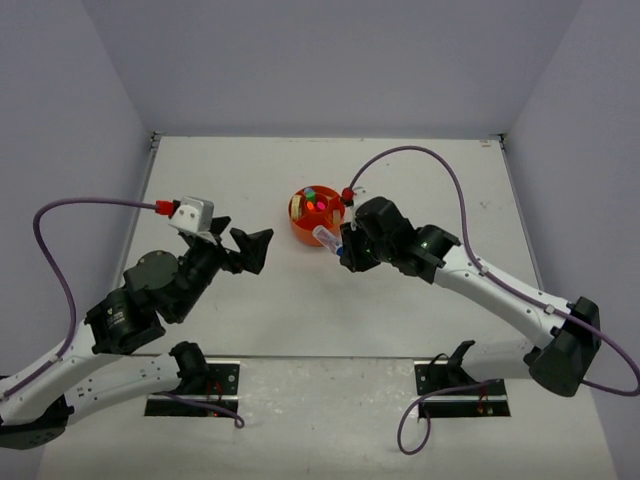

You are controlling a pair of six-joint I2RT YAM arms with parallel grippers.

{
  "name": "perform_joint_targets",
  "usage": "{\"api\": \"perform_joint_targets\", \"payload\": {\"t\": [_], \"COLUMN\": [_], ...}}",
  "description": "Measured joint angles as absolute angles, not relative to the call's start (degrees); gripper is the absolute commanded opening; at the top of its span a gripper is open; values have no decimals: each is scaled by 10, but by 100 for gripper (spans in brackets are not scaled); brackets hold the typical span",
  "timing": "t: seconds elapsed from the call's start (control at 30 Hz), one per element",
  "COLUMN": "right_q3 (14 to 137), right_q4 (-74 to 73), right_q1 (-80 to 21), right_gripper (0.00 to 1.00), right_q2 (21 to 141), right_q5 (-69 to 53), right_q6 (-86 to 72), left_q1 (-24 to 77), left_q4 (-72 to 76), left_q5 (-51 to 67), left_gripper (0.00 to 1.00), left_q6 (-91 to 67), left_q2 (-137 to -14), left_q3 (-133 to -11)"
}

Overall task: Sort the stationery into containers
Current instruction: Place the stationery in the storage box.

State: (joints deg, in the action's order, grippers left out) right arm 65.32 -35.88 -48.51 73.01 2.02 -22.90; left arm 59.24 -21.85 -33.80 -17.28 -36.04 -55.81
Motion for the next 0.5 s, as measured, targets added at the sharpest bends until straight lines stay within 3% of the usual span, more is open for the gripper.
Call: {"api": "perform_joint_targets", "payload": {"t": [0.5], "right_q3": [780], "right_q4": [-389], "right_q1": [-448], "right_gripper": [0], "right_q2": [897], "right_q5": [32], "right_q6": [-214], "left_q1": [593], "left_q4": [-267], "left_q5": [-318], "left_gripper": [100], "left_q6": [-185], "left_q2": [-264], "left_q3": [-525]}}
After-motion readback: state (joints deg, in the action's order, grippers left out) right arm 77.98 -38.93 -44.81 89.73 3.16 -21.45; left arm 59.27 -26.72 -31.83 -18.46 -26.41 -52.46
